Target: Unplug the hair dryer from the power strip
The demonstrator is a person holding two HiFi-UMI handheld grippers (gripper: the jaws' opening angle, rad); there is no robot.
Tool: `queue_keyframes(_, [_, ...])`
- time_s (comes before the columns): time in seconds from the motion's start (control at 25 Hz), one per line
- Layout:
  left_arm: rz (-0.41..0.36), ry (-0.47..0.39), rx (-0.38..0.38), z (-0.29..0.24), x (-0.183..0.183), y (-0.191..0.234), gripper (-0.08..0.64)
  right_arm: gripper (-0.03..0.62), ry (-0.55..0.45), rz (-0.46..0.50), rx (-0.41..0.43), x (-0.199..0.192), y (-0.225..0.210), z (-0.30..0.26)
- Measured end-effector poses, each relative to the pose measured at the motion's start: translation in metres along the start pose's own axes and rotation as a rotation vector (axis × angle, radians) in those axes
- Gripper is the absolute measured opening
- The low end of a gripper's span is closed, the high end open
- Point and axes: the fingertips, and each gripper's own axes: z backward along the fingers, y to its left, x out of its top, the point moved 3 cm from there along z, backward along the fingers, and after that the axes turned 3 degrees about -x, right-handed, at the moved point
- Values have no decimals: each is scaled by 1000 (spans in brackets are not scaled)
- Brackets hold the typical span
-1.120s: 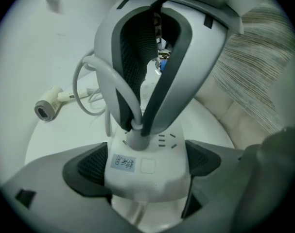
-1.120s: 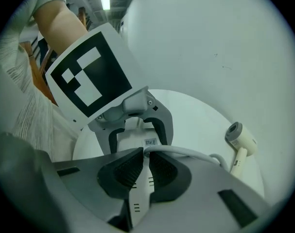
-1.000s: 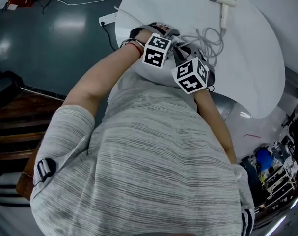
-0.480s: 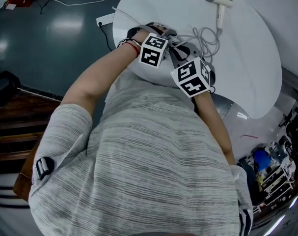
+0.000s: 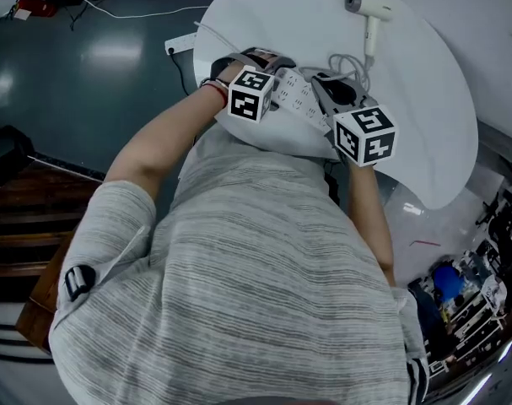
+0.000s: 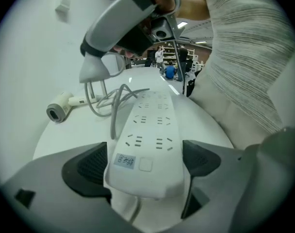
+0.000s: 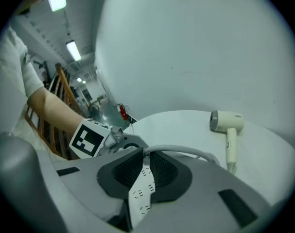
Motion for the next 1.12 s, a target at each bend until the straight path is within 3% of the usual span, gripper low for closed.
queue_keyframes(0.16, [70, -102, 66, 21, 8, 4, 477, 55, -85, -140, 25, 4, -13, 12])
queue_keyframes(0.4, [326, -386, 164, 71, 30, 15, 476, 55, -248, -364, 88, 4, -30, 21])
queue_keyframes(0.56, [424, -538, 217, 102, 44, 17, 464, 55, -295, -474, 71, -5, -45, 21])
queue_keyframes(0.64, [454, -599, 240, 116, 51, 18, 380, 55, -286, -496, 47, -13, -51, 20])
queue_keyframes(0.76, [489, -647, 276, 130, 56, 19, 76, 55, -286, -548, 22, -24, -60, 18])
queue_keyframes(0.92, [578, -718, 300, 142, 56, 23, 34, 56, -288, -635, -8, -39, -73, 16])
queue_keyframes(1.12, [615, -747, 322, 147, 57, 19, 28, 55, -243, -626, -40, -50, -70, 13])
